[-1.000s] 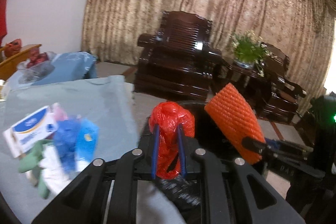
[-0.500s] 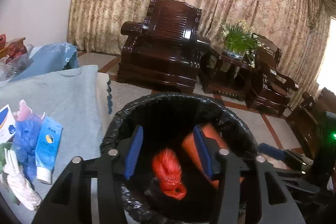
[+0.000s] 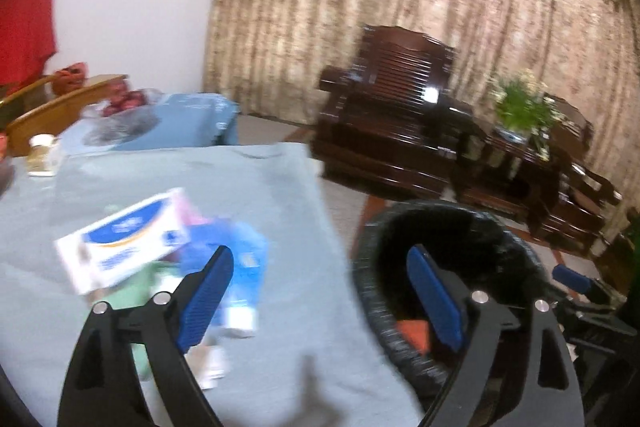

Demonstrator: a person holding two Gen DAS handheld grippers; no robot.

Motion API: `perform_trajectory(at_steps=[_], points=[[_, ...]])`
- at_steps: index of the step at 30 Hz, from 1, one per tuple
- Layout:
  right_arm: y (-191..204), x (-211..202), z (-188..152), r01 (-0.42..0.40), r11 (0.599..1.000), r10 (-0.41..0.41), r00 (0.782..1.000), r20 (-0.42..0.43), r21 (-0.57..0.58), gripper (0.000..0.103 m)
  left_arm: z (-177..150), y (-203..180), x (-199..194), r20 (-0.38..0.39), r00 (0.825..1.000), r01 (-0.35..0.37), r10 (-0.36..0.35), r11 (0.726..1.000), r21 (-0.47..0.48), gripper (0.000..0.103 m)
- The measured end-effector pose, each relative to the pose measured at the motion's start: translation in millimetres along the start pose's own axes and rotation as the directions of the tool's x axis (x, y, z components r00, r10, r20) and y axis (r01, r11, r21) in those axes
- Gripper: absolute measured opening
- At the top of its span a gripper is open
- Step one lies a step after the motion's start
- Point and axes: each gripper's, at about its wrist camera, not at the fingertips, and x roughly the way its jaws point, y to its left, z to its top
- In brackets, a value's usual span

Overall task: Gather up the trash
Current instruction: 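Carry both items over the black bin and open both grippers to drop them, then move both tools back over the trash pile on the table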

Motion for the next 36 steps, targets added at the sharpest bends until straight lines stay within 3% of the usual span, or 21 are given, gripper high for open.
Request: perform_trajectory(at_steps=[5, 15, 19, 24, 36], points=[[49.5, 10.6, 3.5, -0.094, 0.994, 0.094, 0.996, -0.007, -0.061, 0.097, -11.8, 46.4, -23.9, 0.014, 0.992, -0.127, 0.127, 0.992, -0.005, 0.087], [147.0, 44.5, 8.4, -0.247, 0.954, 0.242, 0.969, -0.049, -0.169, 0.096, -32.9, 112.2, -49.5, 0.0, 0.963, -0.27, 0.271, 0.96, -0.069, 0.086], [167.3, 65.1, 6.3, -0.257, 0.949, 0.245, 0.966, -0.085, -0.184, 0.095, -35.7, 133.1, -50.8, -0.01, 0.954, -0.298, 0.299, 0.95, -0.096, 0.084], [184.2, 100.0, -7.2, -0.245, 0.948, 0.214, 0.963, -0.165, -0.204, 0.083, -37.5, 139.7, -48.9, -0.014, 0.951, -0.308, 0.308, 0.946, -0.099, 0.084], [202.4, 145.9, -24.4, -0.226, 0.946, 0.163, 0.952, -0.258, -0.234, 0.076, -42.8, 151.4, -31.9, -0.042, 0.95, -0.311, 0.308, 0.944, -0.106, 0.084]])
